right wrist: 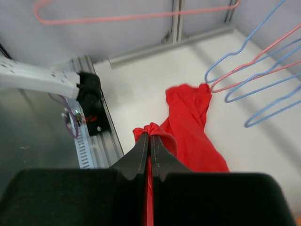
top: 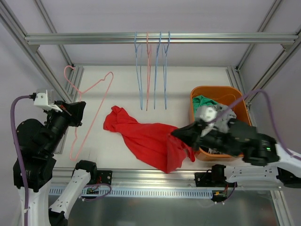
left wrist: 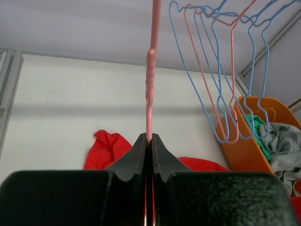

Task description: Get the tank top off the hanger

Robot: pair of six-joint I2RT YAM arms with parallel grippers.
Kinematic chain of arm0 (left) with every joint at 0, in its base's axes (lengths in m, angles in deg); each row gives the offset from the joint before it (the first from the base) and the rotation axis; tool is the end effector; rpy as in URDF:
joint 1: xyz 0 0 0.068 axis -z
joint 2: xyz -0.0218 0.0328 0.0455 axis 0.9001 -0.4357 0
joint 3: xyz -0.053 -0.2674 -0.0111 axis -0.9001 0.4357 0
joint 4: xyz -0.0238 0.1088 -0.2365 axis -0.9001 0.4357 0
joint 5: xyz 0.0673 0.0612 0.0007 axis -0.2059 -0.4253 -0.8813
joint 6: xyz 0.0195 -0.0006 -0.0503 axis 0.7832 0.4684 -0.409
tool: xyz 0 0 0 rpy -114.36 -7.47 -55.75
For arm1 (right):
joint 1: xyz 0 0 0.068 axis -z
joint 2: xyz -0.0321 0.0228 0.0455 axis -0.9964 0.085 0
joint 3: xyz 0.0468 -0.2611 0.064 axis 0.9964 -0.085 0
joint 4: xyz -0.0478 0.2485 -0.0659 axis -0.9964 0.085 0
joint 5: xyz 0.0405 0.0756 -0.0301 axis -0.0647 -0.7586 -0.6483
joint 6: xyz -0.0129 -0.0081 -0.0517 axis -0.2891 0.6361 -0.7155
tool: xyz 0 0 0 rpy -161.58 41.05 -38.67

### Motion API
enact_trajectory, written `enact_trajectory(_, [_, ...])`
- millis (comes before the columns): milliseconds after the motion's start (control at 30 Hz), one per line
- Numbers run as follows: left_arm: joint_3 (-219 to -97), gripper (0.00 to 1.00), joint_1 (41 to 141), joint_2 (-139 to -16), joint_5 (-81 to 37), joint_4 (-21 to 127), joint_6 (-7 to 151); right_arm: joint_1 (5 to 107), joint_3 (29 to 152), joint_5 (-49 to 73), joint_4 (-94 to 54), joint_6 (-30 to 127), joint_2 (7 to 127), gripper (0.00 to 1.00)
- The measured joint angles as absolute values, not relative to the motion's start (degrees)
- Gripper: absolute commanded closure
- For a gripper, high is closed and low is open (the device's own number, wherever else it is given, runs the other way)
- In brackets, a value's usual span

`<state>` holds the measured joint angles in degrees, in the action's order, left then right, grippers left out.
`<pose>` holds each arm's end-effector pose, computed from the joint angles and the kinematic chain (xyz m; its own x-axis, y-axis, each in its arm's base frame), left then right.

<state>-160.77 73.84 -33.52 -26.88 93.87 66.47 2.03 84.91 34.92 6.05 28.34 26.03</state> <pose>0.0375 -0.0084 0.4726 0.0215 -0.2945 -0.9554 0.2383 0.9296 -0.2812 0.0222 0.1065 0.4640 0.2232 -0.0321 -0.9743 -0.9012 0.3742 -0.2187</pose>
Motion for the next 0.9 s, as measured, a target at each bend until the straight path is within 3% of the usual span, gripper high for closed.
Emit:
enact_trajectory(100, [-161.0,1.00,73.8,-35.5,-25.3,94.3,67.6,2.3,81.9,36.2,3.9,29.9,36.5,1.00])
enact_trajectory(133, [-161.1,1.00,73.8,-36.1,-25.0,94.5,68.0,2.7,80.2,36.3,3.3,30.9,39.6,0.94])
enact_trajectory(167, [-161.3,1.00,73.8,-36.8,-24.9,94.9,68.8,3.3,78.9,36.3,3.1,31.7,42.0,0.79])
enact_trajectory(200, [-161.5,1.00,73.8,-37.6,-24.9,95.2,69.5,4.5,77.1,36.1,2.9,33.2,44.8,0.43])
enact_trajectory(267, [-161.9,1.00,73.8,-39.0,-25.2,95.2,70.9,6.3,74.9,36.3,3.0,34.9,48.4,0.37])
enact_trajectory(367, [-163.6,1.00,73.8,-41.8,-24.8,95.4,73.0,7.6,74.1,36.7,3.0,37.1,50.7,0.01])
enact_trajectory(633, [-169.8,1.00,73.8,-50.3,-20.2,91.6,75.9,7.6,74.0,38.7,1.4,38.3,42.3,0.01])
enact_trajectory(900, [-163.3,1.00,74.1,-52.4,-17.1,72.9,74.8,7.8,70.1,39.9,0.2,39.8,31.5,0.00])
